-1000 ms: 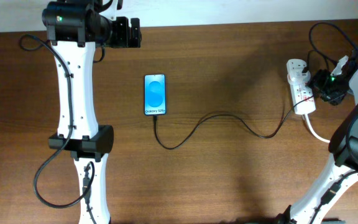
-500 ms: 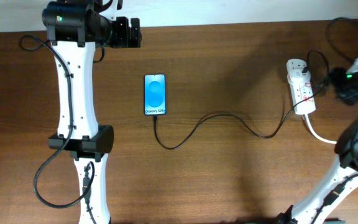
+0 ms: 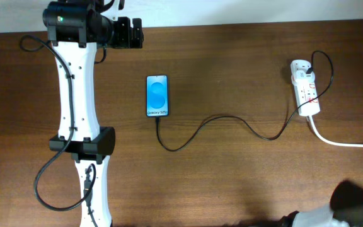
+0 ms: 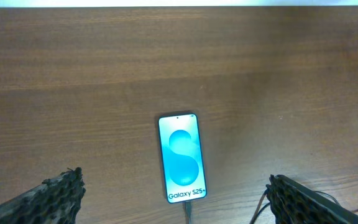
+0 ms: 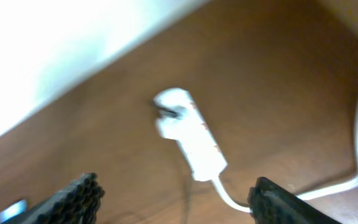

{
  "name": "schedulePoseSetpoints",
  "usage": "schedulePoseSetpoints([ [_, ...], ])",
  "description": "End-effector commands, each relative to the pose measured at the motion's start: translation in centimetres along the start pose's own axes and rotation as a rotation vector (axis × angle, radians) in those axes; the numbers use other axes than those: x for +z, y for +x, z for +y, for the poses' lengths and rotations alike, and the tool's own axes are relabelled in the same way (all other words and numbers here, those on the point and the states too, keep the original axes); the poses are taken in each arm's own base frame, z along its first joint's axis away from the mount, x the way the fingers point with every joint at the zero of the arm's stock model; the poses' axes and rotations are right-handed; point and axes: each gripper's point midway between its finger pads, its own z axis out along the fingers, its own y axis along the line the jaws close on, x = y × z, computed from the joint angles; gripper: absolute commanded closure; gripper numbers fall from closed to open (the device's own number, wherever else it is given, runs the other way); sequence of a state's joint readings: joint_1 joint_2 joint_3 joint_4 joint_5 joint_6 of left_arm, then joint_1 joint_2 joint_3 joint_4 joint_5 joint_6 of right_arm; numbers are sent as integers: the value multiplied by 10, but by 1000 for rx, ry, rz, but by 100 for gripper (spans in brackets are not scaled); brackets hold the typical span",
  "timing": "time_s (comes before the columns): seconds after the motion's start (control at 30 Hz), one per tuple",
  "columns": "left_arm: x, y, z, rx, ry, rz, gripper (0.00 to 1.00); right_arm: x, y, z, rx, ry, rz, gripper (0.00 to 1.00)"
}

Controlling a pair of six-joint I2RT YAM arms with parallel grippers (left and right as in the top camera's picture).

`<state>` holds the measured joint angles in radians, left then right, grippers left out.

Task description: Plug charger to phone and switch on socket

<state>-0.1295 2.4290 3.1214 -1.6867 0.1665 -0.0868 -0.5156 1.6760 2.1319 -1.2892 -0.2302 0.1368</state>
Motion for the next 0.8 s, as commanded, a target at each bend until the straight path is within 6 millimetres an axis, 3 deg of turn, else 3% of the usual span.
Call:
schedulePoseSetpoints([
  [0.0,-14,-5,1,12,-9,-38,1,-70,12,57,-178,-125,-104,1],
  [0.07,-14,-5,0,12,-9,-38,1,-100,29,76,-219,-166,-124,2],
  [0.23,-14,-5,0,12,-9,-38,0,-140,39,86,-251,-196,-198,2],
  [0.3,-14,-5,0,13,-9,-38,1,-144,46,85,-248,-195,-185,2],
  [0.47,-14,-5,0,12,-9,-38,1,-156,85,63,-222,-106,-81,2],
  [0.53,-14,-5,0,13,-9,-38,1,-169,104,59,-225,-99,-53,2],
  [0.77,-14,-5,0,12,-9,-38,1,-183,100,74,-335,-121,-217,2],
])
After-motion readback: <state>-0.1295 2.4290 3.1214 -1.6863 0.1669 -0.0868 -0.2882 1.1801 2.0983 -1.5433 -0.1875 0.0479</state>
